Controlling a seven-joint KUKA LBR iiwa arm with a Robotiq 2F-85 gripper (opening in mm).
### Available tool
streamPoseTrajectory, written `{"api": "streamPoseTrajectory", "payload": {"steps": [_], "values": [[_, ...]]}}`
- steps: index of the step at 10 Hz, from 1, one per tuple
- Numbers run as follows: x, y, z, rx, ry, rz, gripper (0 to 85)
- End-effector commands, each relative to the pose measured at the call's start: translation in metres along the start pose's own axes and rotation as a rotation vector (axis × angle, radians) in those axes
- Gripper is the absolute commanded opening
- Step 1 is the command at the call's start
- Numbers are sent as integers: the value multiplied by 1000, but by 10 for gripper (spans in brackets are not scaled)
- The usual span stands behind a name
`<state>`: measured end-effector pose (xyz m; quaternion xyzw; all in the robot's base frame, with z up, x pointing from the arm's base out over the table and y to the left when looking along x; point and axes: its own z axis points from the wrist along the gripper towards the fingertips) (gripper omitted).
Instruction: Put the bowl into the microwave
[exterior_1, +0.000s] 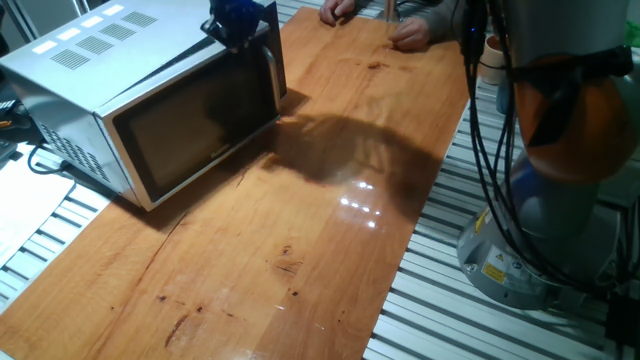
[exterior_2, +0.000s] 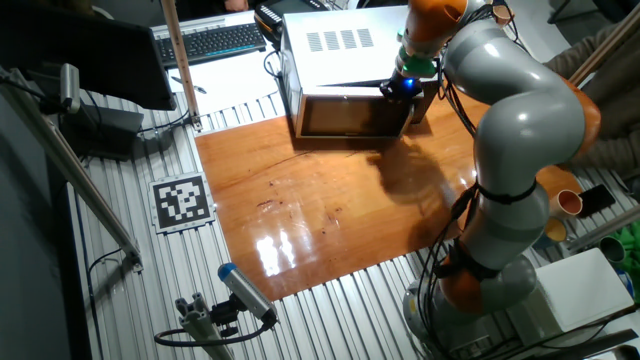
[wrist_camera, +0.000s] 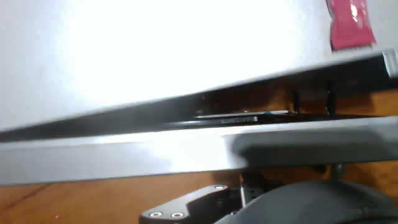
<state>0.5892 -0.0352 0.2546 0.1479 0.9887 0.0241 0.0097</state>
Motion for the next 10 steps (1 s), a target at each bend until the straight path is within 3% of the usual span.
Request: {"api": "streamPoseTrajectory", "payload": {"steps": [1, 4, 7, 8, 10], "values": [[-4, 2, 3, -9, -4, -1, 0], [-19, 16, 12, -33, -20, 3, 0], [-29, 20, 13, -37, -18, -9, 0], [-27, 20, 12, -39, -14, -6, 0], [-9, 19, 3, -7, -1, 19, 0]]}}
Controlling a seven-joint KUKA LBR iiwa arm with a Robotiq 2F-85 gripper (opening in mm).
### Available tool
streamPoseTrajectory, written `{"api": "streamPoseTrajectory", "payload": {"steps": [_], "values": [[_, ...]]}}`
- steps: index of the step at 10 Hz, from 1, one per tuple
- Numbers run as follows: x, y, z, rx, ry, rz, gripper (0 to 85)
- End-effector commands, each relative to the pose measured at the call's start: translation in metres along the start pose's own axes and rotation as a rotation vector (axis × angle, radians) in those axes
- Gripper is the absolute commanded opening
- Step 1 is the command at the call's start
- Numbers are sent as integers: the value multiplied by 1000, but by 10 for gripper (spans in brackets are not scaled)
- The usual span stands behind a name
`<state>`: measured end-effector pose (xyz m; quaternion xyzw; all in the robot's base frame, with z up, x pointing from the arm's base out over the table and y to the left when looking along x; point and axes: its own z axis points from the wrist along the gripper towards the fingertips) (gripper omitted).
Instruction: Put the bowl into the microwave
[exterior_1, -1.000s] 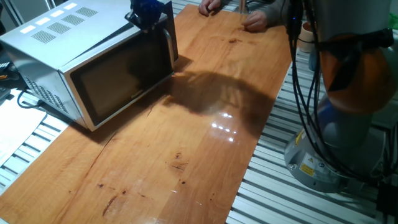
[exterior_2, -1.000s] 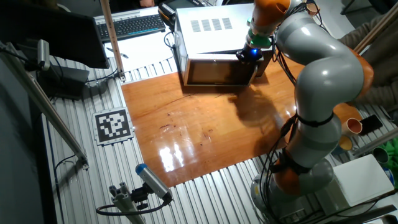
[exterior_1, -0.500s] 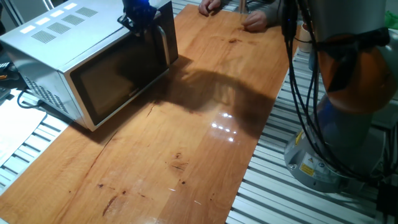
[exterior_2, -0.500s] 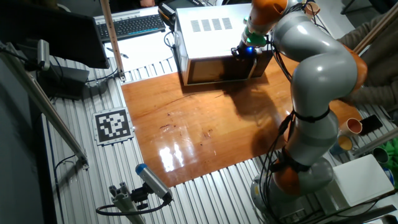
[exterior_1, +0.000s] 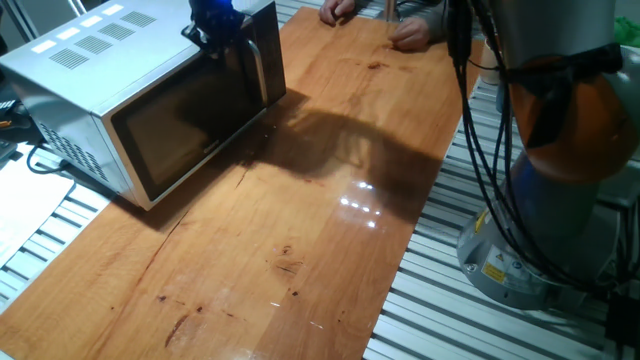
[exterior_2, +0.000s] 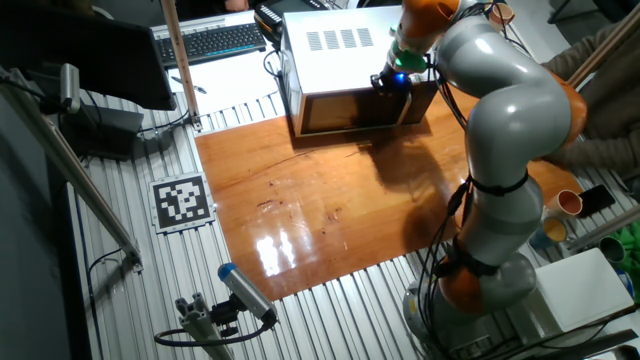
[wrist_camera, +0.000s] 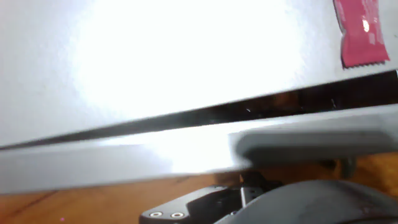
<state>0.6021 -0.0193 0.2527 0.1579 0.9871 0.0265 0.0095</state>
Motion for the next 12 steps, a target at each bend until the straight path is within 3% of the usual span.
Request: {"api": "streamPoseTrajectory", "payload": {"steps": [1, 3, 5, 7, 9, 11, 12], "values": [[12, -4, -2, 7, 5, 3, 0], [43, -7, -16, 17, 21, 23, 0], [71, -3, -23, 20, -14, 29, 0], [90, 9, -30, 47, -46, 30, 0], [95, 18, -34, 68, -44, 28, 0], [99, 22, -42, 87, -13, 22, 0], [99, 24, -45, 92, -24, 23, 0]]}}
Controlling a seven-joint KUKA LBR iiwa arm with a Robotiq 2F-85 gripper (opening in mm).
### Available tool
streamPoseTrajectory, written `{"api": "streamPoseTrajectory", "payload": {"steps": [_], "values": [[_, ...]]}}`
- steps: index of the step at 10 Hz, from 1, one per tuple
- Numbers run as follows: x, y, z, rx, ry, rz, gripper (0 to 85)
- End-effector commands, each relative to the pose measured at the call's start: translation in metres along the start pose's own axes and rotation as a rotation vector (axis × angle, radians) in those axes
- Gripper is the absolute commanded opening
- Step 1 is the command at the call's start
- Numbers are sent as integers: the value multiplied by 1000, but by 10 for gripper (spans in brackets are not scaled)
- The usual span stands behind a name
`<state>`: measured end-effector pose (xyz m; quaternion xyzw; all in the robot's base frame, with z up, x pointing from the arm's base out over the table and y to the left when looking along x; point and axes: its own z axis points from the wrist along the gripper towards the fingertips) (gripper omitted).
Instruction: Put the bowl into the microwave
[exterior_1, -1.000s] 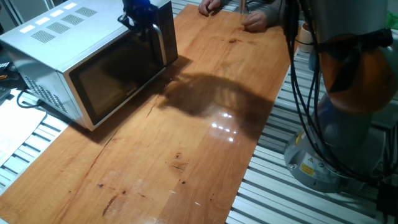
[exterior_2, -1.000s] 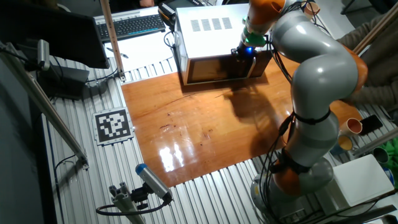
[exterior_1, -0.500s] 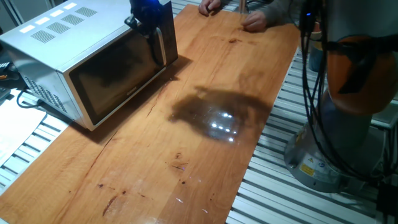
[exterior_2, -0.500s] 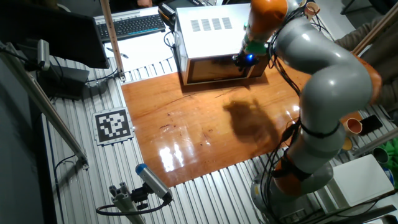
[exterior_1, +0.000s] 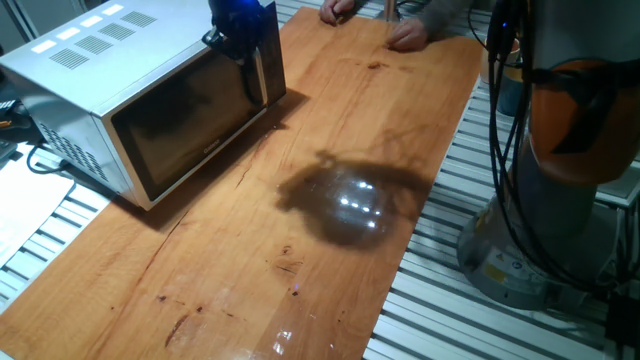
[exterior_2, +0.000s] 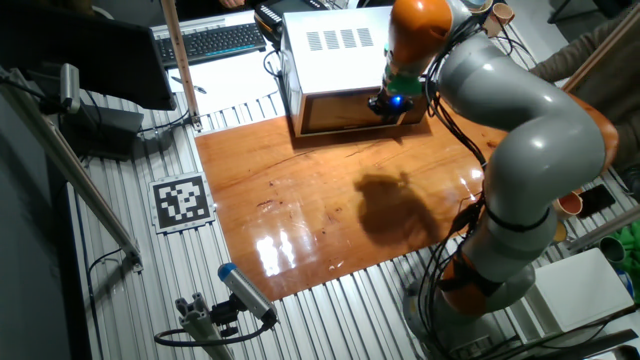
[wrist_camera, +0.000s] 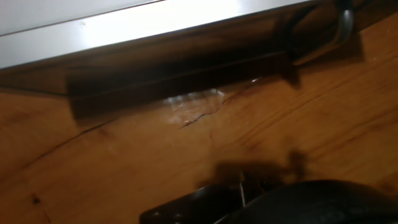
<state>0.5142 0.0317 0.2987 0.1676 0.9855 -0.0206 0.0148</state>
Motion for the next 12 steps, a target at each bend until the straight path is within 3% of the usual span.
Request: {"api": "streamPoseTrajectory", "payload": {"steps": [1, 4, 12], "values": [[-2, -3, -5, 0, 2, -11, 0], [-14, -30, -17, -7, 18, -69, 0], [-14, -31, -16, 8, -11, -56, 0]]}}
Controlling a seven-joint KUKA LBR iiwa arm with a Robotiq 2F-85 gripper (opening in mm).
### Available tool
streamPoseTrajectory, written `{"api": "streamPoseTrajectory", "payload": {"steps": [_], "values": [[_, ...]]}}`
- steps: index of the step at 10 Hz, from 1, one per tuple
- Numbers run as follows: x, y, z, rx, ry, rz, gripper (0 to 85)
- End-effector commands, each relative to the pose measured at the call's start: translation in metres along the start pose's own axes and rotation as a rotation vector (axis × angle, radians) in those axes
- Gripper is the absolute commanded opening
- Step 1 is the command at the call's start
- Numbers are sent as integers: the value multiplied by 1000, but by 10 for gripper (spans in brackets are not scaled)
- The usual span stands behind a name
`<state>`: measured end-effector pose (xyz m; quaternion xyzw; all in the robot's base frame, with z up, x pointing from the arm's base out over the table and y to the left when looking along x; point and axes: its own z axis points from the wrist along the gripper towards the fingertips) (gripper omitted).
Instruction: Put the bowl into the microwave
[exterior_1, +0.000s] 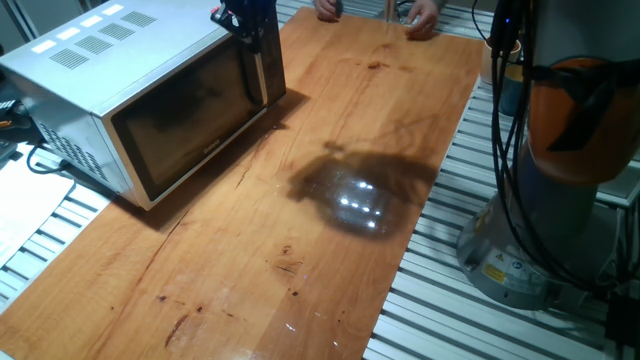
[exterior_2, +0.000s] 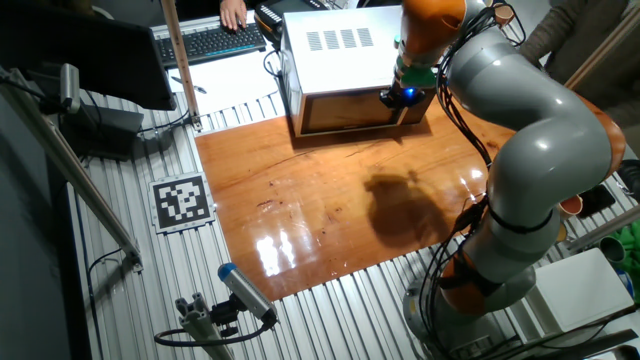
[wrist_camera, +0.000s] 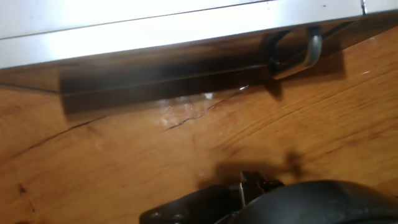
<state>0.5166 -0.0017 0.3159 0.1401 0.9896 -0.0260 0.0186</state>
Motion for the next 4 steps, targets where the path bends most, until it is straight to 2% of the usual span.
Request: {"api": "streamPoseTrajectory", "payload": {"steps": [1, 4], "values": [[0, 0, 0, 0, 0, 1, 0], [0, 1, 1, 0, -2, 4, 0]]}}
